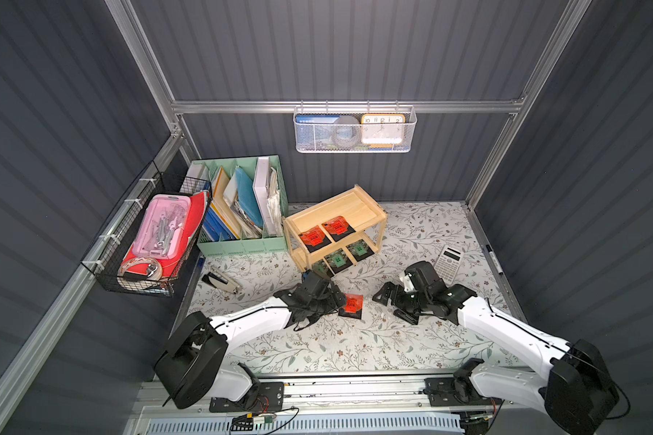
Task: Place the tea bags on the shelf by color
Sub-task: Adjust the tea bag at the center of the board, then pick up the tea bag from the center of the board.
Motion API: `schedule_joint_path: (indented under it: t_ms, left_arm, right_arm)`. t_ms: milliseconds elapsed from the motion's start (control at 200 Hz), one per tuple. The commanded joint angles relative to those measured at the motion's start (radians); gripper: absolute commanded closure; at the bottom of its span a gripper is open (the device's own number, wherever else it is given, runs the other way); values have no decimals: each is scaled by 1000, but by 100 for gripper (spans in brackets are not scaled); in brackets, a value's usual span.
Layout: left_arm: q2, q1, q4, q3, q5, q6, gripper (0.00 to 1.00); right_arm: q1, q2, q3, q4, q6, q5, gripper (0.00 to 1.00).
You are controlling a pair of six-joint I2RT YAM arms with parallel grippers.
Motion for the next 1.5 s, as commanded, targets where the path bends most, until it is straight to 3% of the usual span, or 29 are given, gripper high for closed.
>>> schedule_joint_path:
  t_ms: [0, 845, 1271, 1496]
  left_arm:
    - [40, -9, 42, 21, 4, 39, 7]
    - [261, -55, 171, 114, 146, 61, 12]
    - [297, -80, 253, 140, 211, 65, 15]
    - [227, -79, 191, 138, 148, 80, 15]
  right_arm:
    - [-20, -4, -35, 16, 41, -2, 1]
    - [-30, 100, 13, -47, -17, -26, 13]
    - [-33, 130, -36, 56, 27, -45, 23]
    - [-37, 143, -51, 87, 55, -48, 31]
